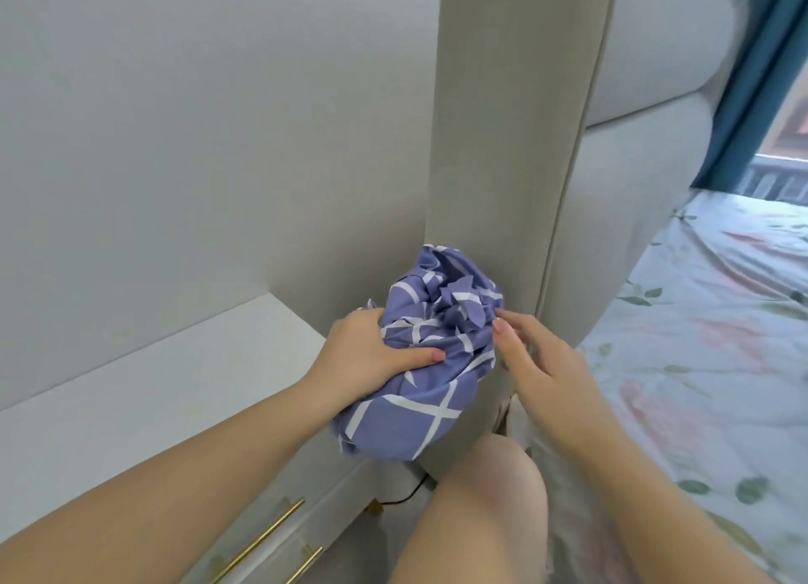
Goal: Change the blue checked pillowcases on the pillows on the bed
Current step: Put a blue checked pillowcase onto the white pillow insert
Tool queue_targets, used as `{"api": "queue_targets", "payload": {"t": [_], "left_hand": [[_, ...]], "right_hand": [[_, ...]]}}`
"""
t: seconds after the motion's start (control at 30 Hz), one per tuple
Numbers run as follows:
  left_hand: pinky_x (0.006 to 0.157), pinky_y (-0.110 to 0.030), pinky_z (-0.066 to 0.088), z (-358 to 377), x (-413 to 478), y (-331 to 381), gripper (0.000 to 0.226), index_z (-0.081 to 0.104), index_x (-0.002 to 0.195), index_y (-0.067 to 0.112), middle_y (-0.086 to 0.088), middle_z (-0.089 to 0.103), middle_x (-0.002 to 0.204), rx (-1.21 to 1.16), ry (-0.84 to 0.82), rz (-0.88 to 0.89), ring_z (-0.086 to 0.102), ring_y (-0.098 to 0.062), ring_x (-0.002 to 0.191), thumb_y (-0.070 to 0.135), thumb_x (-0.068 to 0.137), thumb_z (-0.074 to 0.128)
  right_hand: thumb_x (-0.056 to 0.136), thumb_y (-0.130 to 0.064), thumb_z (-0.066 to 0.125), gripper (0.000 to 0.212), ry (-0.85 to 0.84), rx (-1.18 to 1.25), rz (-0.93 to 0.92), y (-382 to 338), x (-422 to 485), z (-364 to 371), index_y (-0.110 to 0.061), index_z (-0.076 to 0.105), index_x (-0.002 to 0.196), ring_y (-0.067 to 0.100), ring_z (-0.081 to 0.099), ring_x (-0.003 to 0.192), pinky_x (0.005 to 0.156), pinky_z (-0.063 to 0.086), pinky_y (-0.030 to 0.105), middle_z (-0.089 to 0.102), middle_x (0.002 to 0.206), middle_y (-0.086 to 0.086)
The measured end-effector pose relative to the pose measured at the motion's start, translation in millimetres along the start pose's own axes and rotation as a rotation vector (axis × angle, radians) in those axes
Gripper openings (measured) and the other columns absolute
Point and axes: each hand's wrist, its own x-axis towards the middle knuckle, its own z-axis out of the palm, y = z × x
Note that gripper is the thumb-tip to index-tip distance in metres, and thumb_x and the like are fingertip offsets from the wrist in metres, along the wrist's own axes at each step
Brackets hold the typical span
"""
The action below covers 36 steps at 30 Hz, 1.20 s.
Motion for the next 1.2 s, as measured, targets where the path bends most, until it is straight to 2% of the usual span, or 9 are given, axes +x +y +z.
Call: {"api": "queue_targets", "payload": {"t": [0.27, 0.47, 0.57, 0.67, 0.77, 0.87, 0.93, 1.07, 1.2], "left_hand": [[0.072, -0.018, 0.049, 162, 19, 101, 0.045, 0.066, 0.092, 0.028, 0.018, 0.071, 0.084, -0.152, -0.189, 0.239, 0.063, 0.007, 0.082, 0.06, 0.062, 0.081], [0.073, -0.022, 0.043, 287, 22, 141, 0.036, 0.053, 0.09, 0.024, 0.004, 0.058, 0.095, -0.272, -0.332, 0.343, 0.056, -0.008, 0.086, 0.055, 0.08, 0.069], [0.074, -0.021, 0.041, 327, 30, 148, 0.025, 0.051, 0.089, 0.023, 0.004, 0.05, 0.096, -0.299, -0.395, 0.382, 0.053, -0.008, 0.083, 0.047, 0.091, 0.06], [0.076, -0.01, 0.04, 356, 42, 137, 0.021, 0.058, 0.097, 0.025, 0.006, 0.054, 0.103, -0.338, -0.464, 0.404, 0.056, 0.002, 0.088, 0.045, 0.093, 0.056], [0.079, -0.008, 0.039, 377, 53, 132, 0.029, 0.06, 0.1, 0.031, 0.01, 0.059, 0.107, -0.374, -0.528, 0.344, 0.057, 0.008, 0.094, 0.054, 0.09, 0.045], [0.088, -0.018, 0.045, 387, 64, 136, 0.034, 0.058, 0.105, 0.037, 0.01, 0.063, 0.111, -0.381, -0.552, 0.308, 0.06, 0.002, 0.102, 0.062, 0.087, 0.043], [0.09, -0.023, 0.046, 385, 75, 133, 0.034, 0.059, 0.107, 0.037, 0.012, 0.064, 0.112, -0.337, -0.534, 0.287, 0.06, -0.001, 0.105, 0.062, 0.087, 0.05], [0.09, -0.03, 0.054, 369, 89, 123, 0.037, 0.064, 0.114, 0.034, 0.019, 0.067, 0.11, -0.313, -0.587, 0.195, 0.063, 0.0, 0.101, 0.053, 0.084, 0.068], [0.081, -0.032, 0.058, 357, 101, 124, 0.025, 0.071, 0.104, 0.031, 0.014, 0.074, 0.092, -0.339, -0.576, 0.18, 0.069, -0.002, 0.085, 0.039, 0.081, 0.076]], "right_hand": [[0.091, -0.067, 0.035, 0.032, 0.287, 0.162, 0.195, 57, -39, -131, -0.054, 0.064, 0.097, 0.01, 0.065, 0.098, 0.094, 0.05, 0.047, 0.07, 0.1, -0.021], [0.069, -0.082, 0.05, 0.057, 0.521, 0.25, 0.365, 141, -67, -192, -0.043, 0.065, 0.108, 0.01, 0.066, 0.105, 0.092, 0.053, 0.05, 0.07, 0.11, -0.017], [0.071, -0.075, 0.063, 0.058, 0.608, 0.281, 0.436, 179, -68, -206, -0.04, 0.058, 0.117, 0.001, 0.067, 0.092, 0.087, 0.056, 0.042, 0.065, 0.114, -0.019], [0.081, -0.054, 0.066, 0.046, 0.649, 0.248, 0.487, 212, -61, -210, -0.039, 0.051, 0.122, -0.003, 0.062, 0.091, 0.076, 0.049, 0.02, 0.056, 0.118, -0.026], [0.088, -0.056, 0.056, 0.052, 0.663, 0.154, 0.504, 234, -44, -210, -0.034, 0.047, 0.134, 0.003, 0.055, 0.113, 0.087, 0.044, 0.02, 0.054, 0.124, -0.025], [0.091, -0.056, 0.05, 0.047, 0.624, 0.068, 0.467, 238, -27, -213, -0.036, 0.042, 0.133, -0.014, 0.053, 0.093, 0.077, 0.04, 0.011, 0.053, 0.098, -0.033], [0.092, -0.054, 0.052, 0.051, 0.615, 0.003, 0.472, 244, -20, -219, -0.036, 0.039, 0.138, -0.013, 0.052, 0.085, 0.075, 0.038, 0.013, 0.052, 0.092, -0.032], [0.091, -0.056, 0.054, 0.054, 0.52, -0.028, 0.58, 258, -18, -233, -0.034, 0.046, 0.14, 0.003, 0.049, 0.119, 0.097, 0.041, 0.029, 0.049, 0.133, -0.022], [0.094, -0.037, 0.062, 0.022, 0.511, 0.092, 0.644, 262, -15, -238, -0.019, 0.071, 0.102, 0.016, 0.068, 0.093, 0.08, 0.053, 0.034, 0.073, 0.103, 0.0]]}}
